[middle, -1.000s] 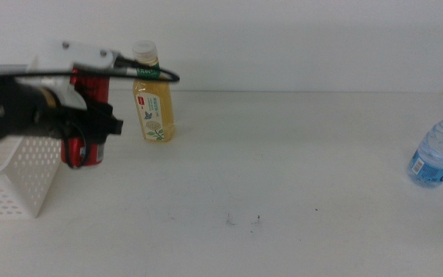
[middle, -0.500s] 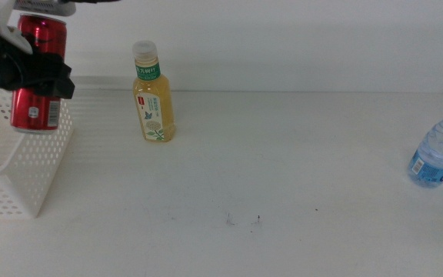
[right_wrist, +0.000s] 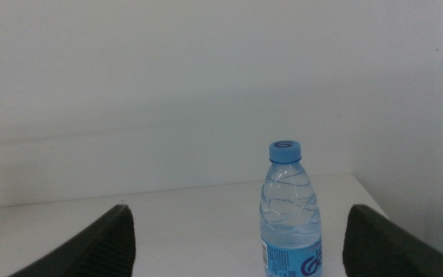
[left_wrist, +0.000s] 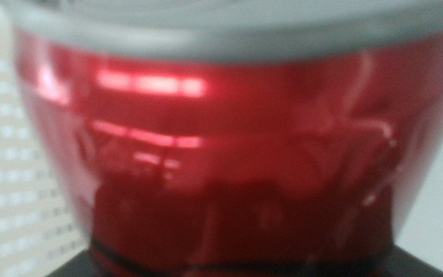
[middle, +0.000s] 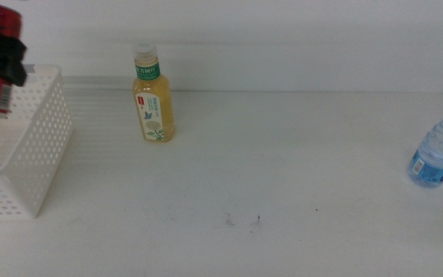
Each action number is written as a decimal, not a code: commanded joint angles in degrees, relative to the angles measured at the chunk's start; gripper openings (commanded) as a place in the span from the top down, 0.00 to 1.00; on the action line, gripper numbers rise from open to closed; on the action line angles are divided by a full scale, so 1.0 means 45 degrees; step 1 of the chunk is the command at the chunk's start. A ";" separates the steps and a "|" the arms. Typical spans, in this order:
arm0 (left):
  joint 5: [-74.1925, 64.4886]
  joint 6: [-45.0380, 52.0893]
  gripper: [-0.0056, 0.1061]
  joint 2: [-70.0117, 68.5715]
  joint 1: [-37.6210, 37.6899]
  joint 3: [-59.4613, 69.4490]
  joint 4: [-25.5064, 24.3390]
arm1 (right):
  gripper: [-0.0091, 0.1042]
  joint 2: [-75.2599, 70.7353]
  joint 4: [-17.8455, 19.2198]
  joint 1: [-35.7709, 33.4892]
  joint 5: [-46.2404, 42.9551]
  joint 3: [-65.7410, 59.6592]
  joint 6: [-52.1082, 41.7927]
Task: Use arms to grab the bottles and put them into the dustbin to the left of the table.
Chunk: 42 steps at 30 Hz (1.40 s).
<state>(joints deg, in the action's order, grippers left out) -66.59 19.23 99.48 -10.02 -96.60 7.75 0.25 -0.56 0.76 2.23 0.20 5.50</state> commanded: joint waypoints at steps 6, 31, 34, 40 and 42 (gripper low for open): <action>-0.0035 -0.0660 0.62 -0.0007 -0.0945 -0.0524 -0.1358 | 0.20 -0.0056 0.0030 0.0096 -0.0155 -0.0044 -0.0047; 0.1065 -0.0612 0.62 0.3400 -0.1225 -0.0524 -0.1438 | 0.20 -0.0056 0.0030 0.0096 -0.0155 -0.0044 -0.0047; 0.1065 -0.0612 0.59 0.3611 -0.1206 -0.0524 -0.1494 | 0.20 -0.0056 0.0030 0.0096 -0.0155 -0.0044 -0.0047; 0.1033 -0.0612 0.35 0.3660 -0.1206 -0.0524 -0.1494 | 0.20 -0.0056 0.0030 0.0096 -0.0155 -0.0044 -0.0047; 0.0971 -0.0612 0.28 0.3671 -0.1206 -0.0524 -0.1494 | 0.20 -0.0056 0.0030 0.0096 -0.0155 -0.0044 -0.0047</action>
<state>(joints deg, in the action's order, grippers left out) -62.71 16.77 116.69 -15.49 -98.28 0.70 0.25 -0.56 0.76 2.23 0.20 5.50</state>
